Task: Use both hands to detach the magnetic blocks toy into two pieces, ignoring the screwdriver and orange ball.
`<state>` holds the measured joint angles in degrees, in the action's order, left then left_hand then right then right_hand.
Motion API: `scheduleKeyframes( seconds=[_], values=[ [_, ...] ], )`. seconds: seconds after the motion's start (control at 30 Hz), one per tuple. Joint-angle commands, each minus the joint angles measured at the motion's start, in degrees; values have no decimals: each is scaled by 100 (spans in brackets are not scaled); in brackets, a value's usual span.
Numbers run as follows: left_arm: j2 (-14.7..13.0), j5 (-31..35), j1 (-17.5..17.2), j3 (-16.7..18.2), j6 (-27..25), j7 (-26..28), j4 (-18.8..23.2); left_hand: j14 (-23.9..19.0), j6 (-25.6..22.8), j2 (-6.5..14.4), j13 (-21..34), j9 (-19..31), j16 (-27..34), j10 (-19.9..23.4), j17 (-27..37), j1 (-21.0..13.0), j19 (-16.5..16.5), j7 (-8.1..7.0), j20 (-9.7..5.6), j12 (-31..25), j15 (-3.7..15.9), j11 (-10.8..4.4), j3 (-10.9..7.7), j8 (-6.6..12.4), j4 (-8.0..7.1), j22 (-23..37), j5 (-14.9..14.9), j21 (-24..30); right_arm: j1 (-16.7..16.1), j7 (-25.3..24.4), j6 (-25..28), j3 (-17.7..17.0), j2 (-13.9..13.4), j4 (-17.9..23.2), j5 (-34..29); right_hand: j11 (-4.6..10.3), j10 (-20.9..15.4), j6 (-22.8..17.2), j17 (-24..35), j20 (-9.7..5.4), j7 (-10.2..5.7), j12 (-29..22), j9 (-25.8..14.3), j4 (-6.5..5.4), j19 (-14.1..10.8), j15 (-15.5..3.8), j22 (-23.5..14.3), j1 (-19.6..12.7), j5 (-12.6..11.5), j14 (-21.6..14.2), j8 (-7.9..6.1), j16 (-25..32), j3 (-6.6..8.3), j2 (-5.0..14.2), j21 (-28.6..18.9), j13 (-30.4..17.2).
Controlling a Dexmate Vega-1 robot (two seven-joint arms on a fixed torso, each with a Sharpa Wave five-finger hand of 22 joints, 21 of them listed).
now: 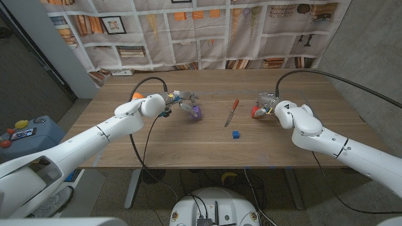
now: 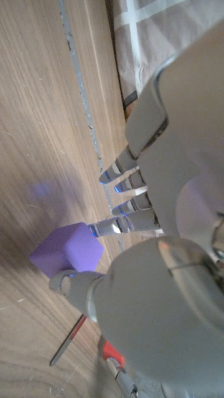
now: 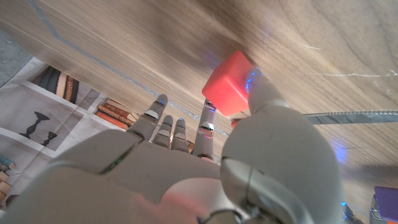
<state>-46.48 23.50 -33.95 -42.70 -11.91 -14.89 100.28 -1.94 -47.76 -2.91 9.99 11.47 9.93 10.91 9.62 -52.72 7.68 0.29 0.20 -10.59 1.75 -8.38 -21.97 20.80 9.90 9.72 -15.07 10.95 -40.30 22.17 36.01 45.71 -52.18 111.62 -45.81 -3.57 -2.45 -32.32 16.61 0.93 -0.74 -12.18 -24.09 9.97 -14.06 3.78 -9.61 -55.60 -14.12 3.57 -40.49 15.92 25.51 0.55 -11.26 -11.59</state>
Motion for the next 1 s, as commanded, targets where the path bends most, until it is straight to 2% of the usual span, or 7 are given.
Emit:
scheduleKeyframes(
  seconds=[0.03, 0.37, 0.73, 0.83, 1.0],
  values=[
    [28, 355, 57, -152, -231, -103, 66, 15, -381, 511, 25, 251, -1, -16, 13, -431, -40, -396, -19, 0, -1, -9, -7, 54, -38, 28, -43, -31, -83, -52, -33, -21, 131, -129, -166, 8, -30, -323, 13, 25, -359, 7, -18, -1, -78, 9, -16, -317, 16, -37, -35, 24, -14, 283, -40, -33],
    [64, 396, 38, -157, -295, -114, 48, 73, -364, 518, 25, 244, 0, -100, 14, -403, -100, -398, 4, 11, -32, 43, 11, 40, -43, 28, -54, -33, -76, -63, -46, 3, 223, -237, -214, 11, -34, -312, 25, 11, -353, 9, -3, -6, -99, -1, -18, -337, 24, -50, -46, 30, -34, 284, -37, -36],
    [70, 415, 30, -192, -391, -200, 24, 116, -358, 520, 25, 238, 2, -175, 15, -375, -139, -394, 8, 18, -62, 109, 29, 30, -47, 28, -57, -31, 29, 141, -74, 82, 285, -337, -274, 16, -49, -294, 38, 5, -350, 7, 12, -12, -113, -1, -19, -352, 31, -70, -54, 39, -56, 286, -32, -38],
    [66, 423, 34, -200, -401, -213, 26, 143, -276, 514, 25, 234, 3, -218, 16, -355, -152, -421, 16, 18, -88, 129, 42, -7, -49, 28, -57, -26, 33, 154, -81, 82, 285, -339, -279, 10, -51, -259, 41, 13, -330, 7, 17, -13, -115, 5, -19, -355, 34, -66, -46, 38, -64, 284, -30, -39],
    [52, 428, 55, -212, -454, -293, 41, 205, -168, 493, 25, 225, 0, -310, 18, -295, -183, -412, 16, 24, -122, 182, 77, -60, -61, 29, -53, -23, 38, 207, -90, 63, 263, -309, -266, -6, -6, 4, 55, 34, -238, 27, 45, -20, -114, 18, -20, -357, 45, -43, 45, 27, -97, 270, -19, -42]
  ],
)
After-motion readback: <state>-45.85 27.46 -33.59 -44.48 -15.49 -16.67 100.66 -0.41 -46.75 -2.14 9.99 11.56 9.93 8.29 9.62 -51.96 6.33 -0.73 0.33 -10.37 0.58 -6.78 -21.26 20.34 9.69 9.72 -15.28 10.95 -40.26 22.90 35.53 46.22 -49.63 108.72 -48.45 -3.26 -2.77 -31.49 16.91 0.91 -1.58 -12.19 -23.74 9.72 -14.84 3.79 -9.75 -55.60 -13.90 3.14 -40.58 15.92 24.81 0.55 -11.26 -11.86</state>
